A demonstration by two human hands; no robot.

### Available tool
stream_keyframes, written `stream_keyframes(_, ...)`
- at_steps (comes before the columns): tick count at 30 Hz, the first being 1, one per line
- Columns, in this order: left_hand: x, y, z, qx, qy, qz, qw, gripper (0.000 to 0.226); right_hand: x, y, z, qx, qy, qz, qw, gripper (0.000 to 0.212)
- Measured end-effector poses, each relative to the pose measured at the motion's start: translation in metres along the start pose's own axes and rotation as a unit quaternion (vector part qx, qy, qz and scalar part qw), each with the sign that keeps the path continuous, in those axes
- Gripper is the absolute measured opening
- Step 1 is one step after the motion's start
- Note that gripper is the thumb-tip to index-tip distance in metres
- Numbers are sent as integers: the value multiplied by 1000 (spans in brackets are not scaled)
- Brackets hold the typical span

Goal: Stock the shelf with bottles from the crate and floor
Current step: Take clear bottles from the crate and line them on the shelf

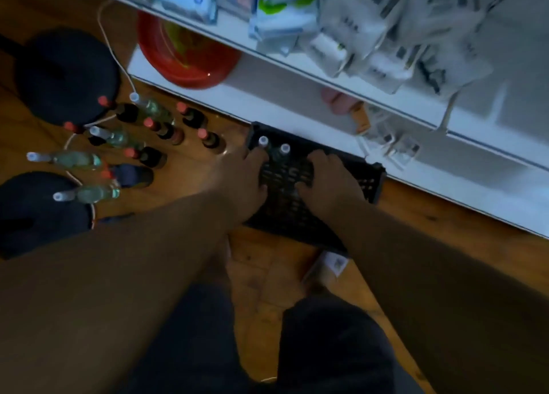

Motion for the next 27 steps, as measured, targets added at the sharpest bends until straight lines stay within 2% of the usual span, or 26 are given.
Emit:
stream_keyframes(4, 47, -67, 42, 3, 48, -117, 992, 55, -5, -67, 59, 2, -22, 22, 1000, 61)
stream_keyframes(8, 78, -128, 90, 2, 68, -178, 982, 64, -15, -126, 115, 8, -16, 39, 999, 62)
stream_keyframes(12, 102, -158, 141, -32, 70, -213, 974, 70, -30, -161, 167, -4, -24, 65, 998, 74)
stream_keyframes(16, 125, -196, 177, -45, 123, -300, 945, 74, -53, -182, 211, -11, -83, 139, 987, 76)
stream_keyframes(19, 133, -220, 194, -65, 163, -353, 919, 64, -63, -200, 238, -20, -98, 207, 973, 66)
stream_keyframes(22, 135, -234, 215, -85, 187, -414, 887, 65, -66, -207, 263, -41, -92, 275, 956, 56)
stream_keyframes(27, 133, -236, 225, -152, 180, -448, 863, 49, -62, -204, 283, -74, -53, 292, 952, 39)
Point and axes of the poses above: each hand's wrist, its own z-axis towards the middle knuckle, its own y-axis out of the back of the hand, x = y × z, the point moved 10 cm from there along z, towards the middle knuckle, and after that the axes turned 6 degrees about -y, right-handed, at the moved point
